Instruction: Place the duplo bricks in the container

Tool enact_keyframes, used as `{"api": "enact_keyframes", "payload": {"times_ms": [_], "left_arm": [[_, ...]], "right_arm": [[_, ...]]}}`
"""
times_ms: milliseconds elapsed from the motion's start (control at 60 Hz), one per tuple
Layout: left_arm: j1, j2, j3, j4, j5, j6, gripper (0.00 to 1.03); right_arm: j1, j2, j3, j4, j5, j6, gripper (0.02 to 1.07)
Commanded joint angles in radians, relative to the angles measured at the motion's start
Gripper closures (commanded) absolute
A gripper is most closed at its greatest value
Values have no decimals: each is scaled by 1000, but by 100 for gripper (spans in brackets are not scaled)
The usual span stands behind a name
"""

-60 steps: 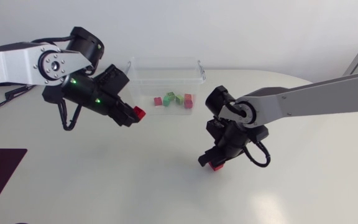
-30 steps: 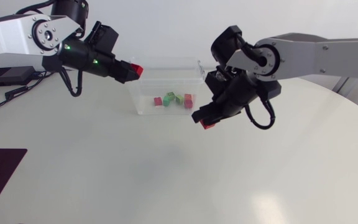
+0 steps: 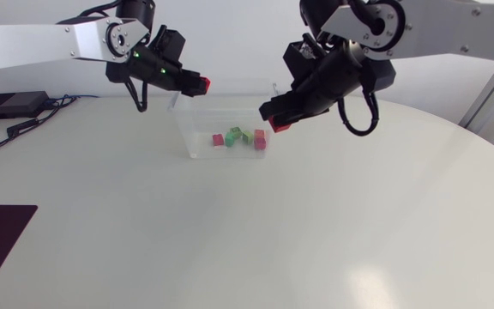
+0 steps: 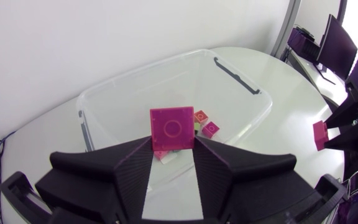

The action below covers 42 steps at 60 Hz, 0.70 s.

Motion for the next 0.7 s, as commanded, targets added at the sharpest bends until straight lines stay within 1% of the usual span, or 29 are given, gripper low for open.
{"api": "enact_keyframes", "payload": {"times_ms": [0, 67, 100, 117, 133, 150, 167, 200, 217, 267, 350, 517, 600, 683], "left_arm": [[9, 72, 92, -31, -24, -20, 71], [8, 111, 144, -69, -40, -16, 68], [6, 131, 170, -94, -52, -16, 60], [6, 141, 186, -109, -57, -14, 51], [6, 146, 192, -114, -57, -14, 44], [6, 151, 196, -120, -57, -14, 32], [6, 152, 198, -123, -57, -14, 27], [8, 154, 202, -137, -58, -14, 8], [9, 152, 202, -141, -58, -14, 3], [14, 148, 202, -152, -58, -19, 3], [18, 125, 202, -198, -57, -22, 3], [26, 66, 163, -229, -60, -20, 3], [28, 19, 127, -243, -60, -20, 4], [25, -63, 57, -246, -66, -20, 4]], "right_arm": [[-13, 47, 36, 10, 7, -17, 81], [-16, 62, 56, 21, 7, -18, 80], [-19, 68, 68, 27, 7, -20, 80], [-21, 76, 79, 30, 7, -20, 80], [-22, 82, 87, 33, 7, -20, 80], [-22, 85, 95, 35, 7, -20, 80], [-24, 90, 101, 35, 7, -18, 80], [-24, 100, 121, 35, 5, -18, 80], [-25, 110, 139, 35, 7, -17, 80], [-25, 123, 164, 35, 7, -17, 80], [-25, 160, 211, 36, 8, -17, 80], [-25, 234, 302, 41, 20, -17, 80], [-25, 271, 345, 49, 34, -20, 79], [-31, 318, 397, 61, 40, -23, 79]]}}
